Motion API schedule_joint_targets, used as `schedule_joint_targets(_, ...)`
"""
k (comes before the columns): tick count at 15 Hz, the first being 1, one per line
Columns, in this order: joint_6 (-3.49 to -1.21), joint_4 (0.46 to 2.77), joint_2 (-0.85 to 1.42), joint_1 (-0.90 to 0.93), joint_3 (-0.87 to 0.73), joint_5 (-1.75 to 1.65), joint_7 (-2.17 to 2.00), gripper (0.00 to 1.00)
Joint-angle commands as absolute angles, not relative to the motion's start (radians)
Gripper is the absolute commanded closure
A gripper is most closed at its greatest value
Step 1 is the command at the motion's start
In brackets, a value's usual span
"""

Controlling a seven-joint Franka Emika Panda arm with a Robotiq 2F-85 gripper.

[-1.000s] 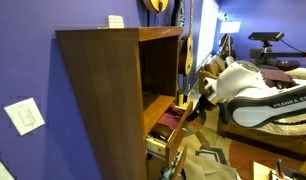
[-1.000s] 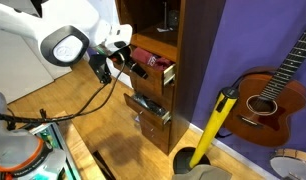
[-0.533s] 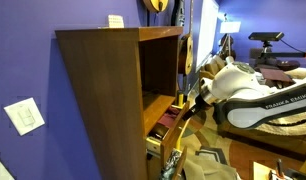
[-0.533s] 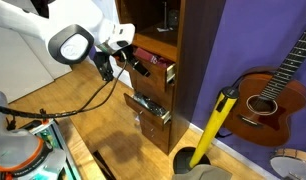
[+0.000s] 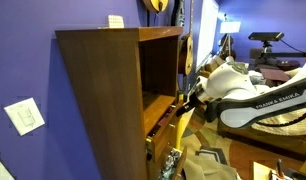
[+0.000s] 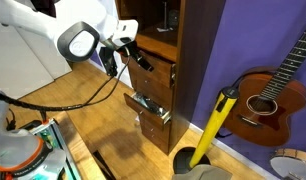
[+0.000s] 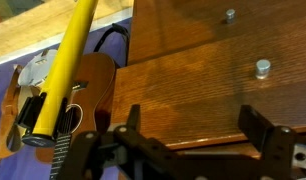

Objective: Pull open the top drawer on the chest of drawers, put the maroon cap into the drawer, push the top drawer closed

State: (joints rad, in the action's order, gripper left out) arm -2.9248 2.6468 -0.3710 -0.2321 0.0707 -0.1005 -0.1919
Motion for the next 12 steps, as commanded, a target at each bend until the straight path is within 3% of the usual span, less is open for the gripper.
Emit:
schedule_joint_targets(1,-2.965,2.622,-0.333,-0.276,0.112,-0.125,-0.253,0.00)
schedule_joint_targets(12,-2.836,2.623,-0.501,-0.232,0.038,-0.093,-0.162,0.00)
